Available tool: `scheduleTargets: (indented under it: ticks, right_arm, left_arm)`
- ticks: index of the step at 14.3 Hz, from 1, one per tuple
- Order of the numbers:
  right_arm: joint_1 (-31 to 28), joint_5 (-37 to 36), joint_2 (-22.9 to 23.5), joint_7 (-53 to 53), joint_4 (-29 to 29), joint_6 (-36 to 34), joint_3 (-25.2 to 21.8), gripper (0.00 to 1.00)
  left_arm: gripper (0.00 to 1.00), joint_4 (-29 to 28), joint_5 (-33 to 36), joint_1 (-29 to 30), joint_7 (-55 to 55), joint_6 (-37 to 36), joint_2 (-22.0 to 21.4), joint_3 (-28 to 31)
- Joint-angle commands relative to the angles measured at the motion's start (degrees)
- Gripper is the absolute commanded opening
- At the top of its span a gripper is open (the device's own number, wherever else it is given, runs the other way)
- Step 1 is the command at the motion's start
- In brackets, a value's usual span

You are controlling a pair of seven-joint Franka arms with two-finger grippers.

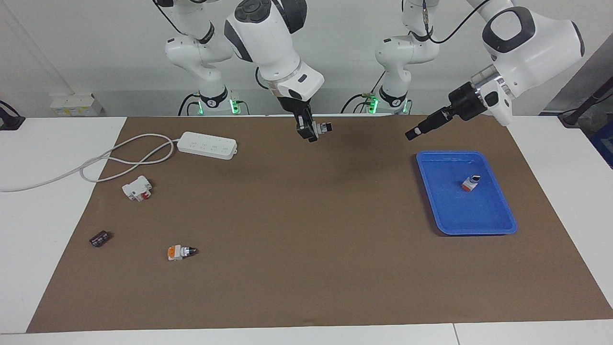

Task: Turn and place switch with both arms
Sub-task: 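Hold the switch with the right gripper while the left gripper approaches it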

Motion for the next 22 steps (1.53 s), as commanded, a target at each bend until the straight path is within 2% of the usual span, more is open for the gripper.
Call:
scheduleTargets:
  ticks: [1,5,10,14,22]
  right_arm:
    - [-1.1,2.7,-0.5,-0.2,-0.2,-0.5,0.2,0.0]
    - [-1.7,4.1,-0.5,0.0,-0.1,-0.1,0.2,0.0]
    - [-1.8,4.7,-0.5,1.7,-0.3,0.8,0.1,0.0]
    - [-1.8,4.7,-0.5,1.6,-0.5,1.2,0.1,0.0]
    - [-1.8,4.7,-0.5,1.6,-0.6,1.4,0.1,0.0]
  left_arm:
    - [0.73,-4.3,-3.9,-1.3,-4.5,1.4,-2.8,0.7]
    - [0.69,-8.2,-6.7,-6.0,-9.0,7.1,-4.4,0.7]
    - [0.65,-8.7,-8.9,-11.0,-15.2,9.3,-4.7,0.7]
    - [0.63,-10.5,-9.9,-15.6,-18.9,15.7,-5.1,0.8]
    - [0.6,-11.3,-10.3,-16.0,-25.1,19.5,-5.1,0.7]
